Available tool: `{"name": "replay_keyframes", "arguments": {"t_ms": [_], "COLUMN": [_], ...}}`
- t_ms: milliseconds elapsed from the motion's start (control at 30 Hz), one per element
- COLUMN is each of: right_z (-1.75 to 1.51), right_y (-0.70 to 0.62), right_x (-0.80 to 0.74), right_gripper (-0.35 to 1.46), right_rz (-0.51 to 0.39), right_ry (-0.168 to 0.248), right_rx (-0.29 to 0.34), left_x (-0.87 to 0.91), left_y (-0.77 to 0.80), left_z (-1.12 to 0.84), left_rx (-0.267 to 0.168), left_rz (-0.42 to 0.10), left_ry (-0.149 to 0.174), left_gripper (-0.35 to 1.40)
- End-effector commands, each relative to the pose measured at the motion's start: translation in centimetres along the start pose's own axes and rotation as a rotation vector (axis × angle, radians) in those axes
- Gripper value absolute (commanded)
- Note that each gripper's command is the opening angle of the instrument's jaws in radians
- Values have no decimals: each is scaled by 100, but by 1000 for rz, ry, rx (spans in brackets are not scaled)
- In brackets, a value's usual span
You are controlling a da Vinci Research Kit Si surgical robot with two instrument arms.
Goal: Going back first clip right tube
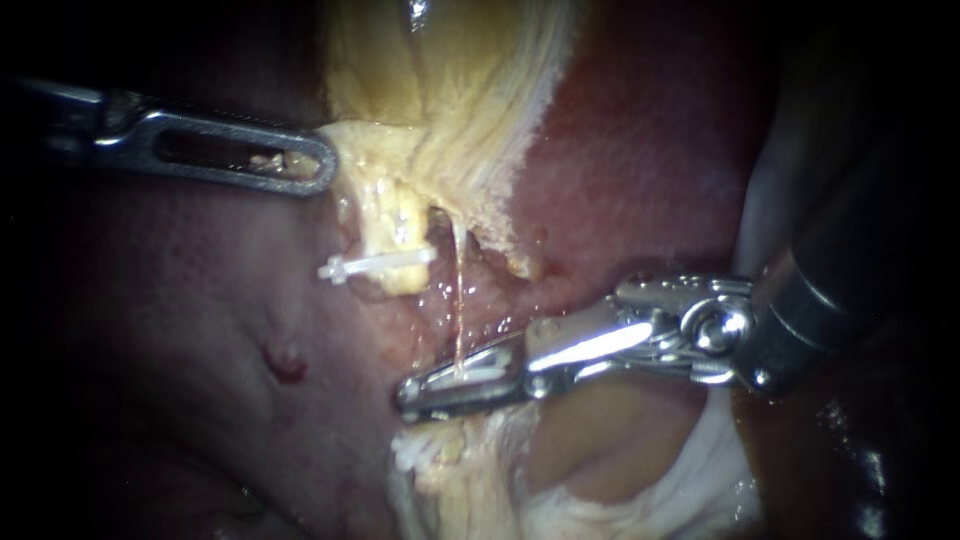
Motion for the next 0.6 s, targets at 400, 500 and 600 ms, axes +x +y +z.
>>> {"name": "replay_keyframes", "arguments": {"t_ms": [400, 500, 600], "right_z": [3, 3, 4], "right_y": [0, 1, 3], "right_x": [0, 1, 1], "right_gripper": [37, 44, 47], "right_rz": [-25, -59, -106], "right_ry": [32, 35, 50], "right_rx": [-37, -45, -74], "left_x": [0, 0, 0], "left_y": [1, 1, 1], "left_z": [0, 0, 0], "left_rx": [1, 1, 1], "left_rz": [0, 0, 0], "left_ry": [0, 0, 0], "left_gripper": [-35, -35, -35]}}
